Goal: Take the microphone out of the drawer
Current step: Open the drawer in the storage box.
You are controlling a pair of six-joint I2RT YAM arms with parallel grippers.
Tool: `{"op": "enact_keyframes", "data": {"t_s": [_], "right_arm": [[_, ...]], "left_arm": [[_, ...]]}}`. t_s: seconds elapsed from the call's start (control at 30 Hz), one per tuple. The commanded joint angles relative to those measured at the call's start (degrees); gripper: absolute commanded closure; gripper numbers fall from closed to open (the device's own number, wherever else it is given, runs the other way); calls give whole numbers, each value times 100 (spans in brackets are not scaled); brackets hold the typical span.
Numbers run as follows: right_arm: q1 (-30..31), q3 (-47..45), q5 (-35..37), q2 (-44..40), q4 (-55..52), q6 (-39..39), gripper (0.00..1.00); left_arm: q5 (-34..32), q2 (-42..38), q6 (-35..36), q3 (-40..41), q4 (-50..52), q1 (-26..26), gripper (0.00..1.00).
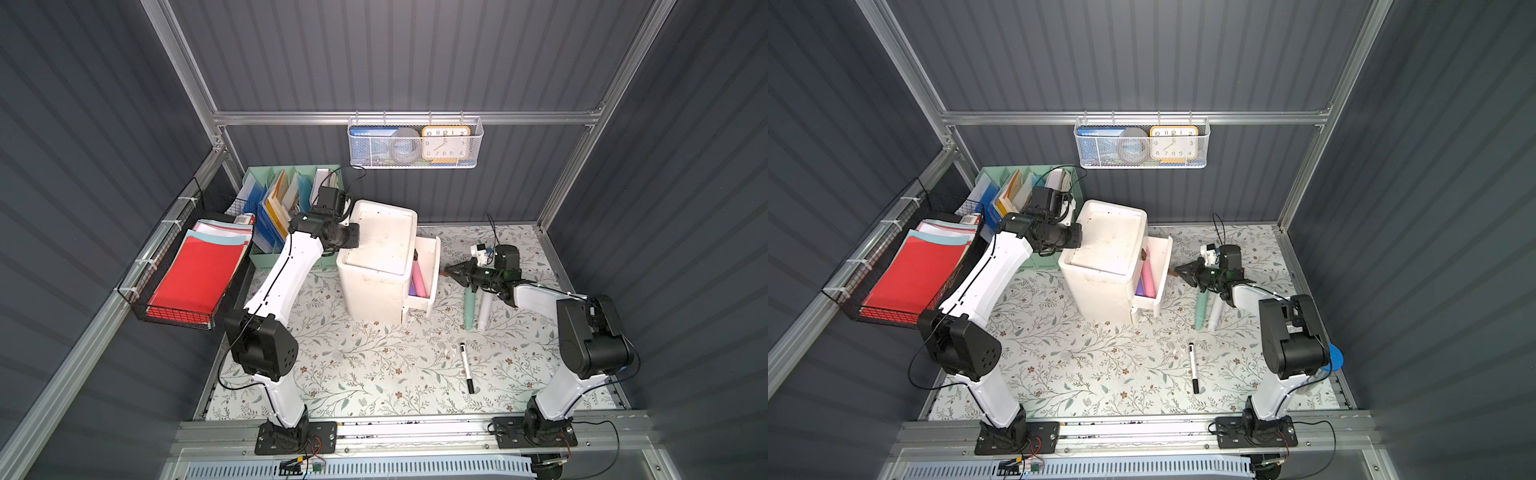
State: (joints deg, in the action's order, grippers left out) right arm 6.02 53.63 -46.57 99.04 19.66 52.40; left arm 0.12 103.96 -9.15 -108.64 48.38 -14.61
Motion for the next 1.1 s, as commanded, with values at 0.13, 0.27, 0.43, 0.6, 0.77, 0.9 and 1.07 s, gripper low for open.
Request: {"op": "enact_keyframes", "data": {"t_s": [0.13, 0.27, 0.43, 0.6, 0.77, 0.9, 1.07], "right_arm": [[-319, -67, -59, -340, -890, -578, 100], [-439, -78, -10, -429, -1093, -709, 100], [-574, -80, 7, -466, -1174, -762, 100], [-628, -72, 66, -474, -1193, -758, 100], [-629, -39, 113, -432, -1175, -702, 100], [-629, 40, 152, -471, -1278, -752, 83], [-625, 250, 418, -727, -1814, -1033, 60]], "left_arm": [[942, 2, -836, 93, -580, -165, 100], [904, -10, -835, 116, -602, -164, 100], [893, 1, -849, 115, -626, -165, 100], [870, 1, -848, 120, -625, -165, 100], [865, 2, -852, 124, -653, -165, 100], [850, 0, -869, 124, -674, -163, 100], [851, -7, -869, 124, -672, -165, 100]]}}
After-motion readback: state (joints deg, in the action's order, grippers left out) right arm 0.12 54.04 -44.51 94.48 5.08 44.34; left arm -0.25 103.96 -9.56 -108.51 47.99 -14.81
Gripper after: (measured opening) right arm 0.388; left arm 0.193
